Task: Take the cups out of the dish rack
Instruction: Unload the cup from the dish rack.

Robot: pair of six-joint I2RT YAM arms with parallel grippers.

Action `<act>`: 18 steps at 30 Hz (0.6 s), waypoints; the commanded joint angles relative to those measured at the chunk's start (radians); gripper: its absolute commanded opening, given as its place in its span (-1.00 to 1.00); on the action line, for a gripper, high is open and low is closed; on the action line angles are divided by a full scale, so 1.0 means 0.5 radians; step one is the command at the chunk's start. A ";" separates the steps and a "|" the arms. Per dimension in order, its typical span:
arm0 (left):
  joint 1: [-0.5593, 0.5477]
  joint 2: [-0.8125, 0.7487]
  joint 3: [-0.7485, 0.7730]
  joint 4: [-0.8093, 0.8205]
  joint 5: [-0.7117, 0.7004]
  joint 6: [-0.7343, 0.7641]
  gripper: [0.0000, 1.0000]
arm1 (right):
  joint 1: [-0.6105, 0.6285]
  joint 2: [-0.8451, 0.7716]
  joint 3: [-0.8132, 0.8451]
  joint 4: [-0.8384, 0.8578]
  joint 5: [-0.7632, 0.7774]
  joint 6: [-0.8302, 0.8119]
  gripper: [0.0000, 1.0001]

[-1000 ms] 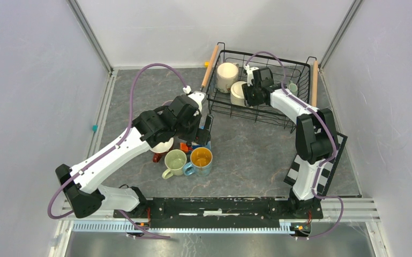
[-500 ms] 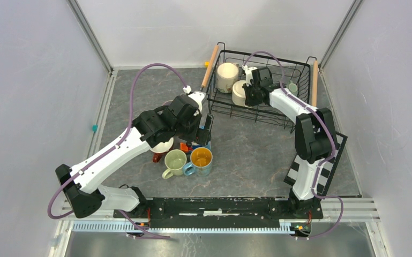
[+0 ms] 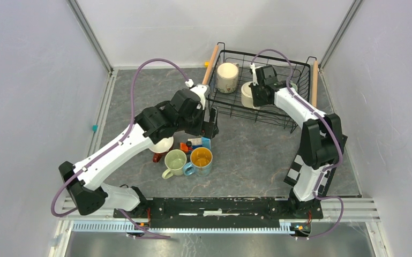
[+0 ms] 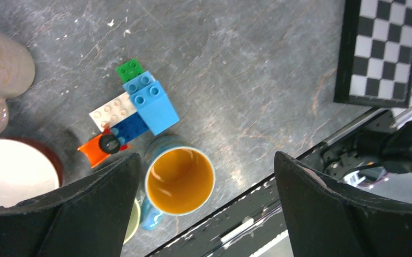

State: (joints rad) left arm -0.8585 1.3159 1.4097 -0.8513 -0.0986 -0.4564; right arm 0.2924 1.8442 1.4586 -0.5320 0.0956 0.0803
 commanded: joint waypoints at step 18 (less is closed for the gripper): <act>0.320 0.238 0.209 0.904 0.416 -0.580 1.00 | -0.040 -0.365 0.435 0.015 0.203 0.240 -1.00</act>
State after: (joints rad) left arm -0.7341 1.4010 1.4578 -0.5392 0.0376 -0.6636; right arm 0.2771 1.7515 1.5681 -0.6033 0.1715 0.1650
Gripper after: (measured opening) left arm 0.997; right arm 0.222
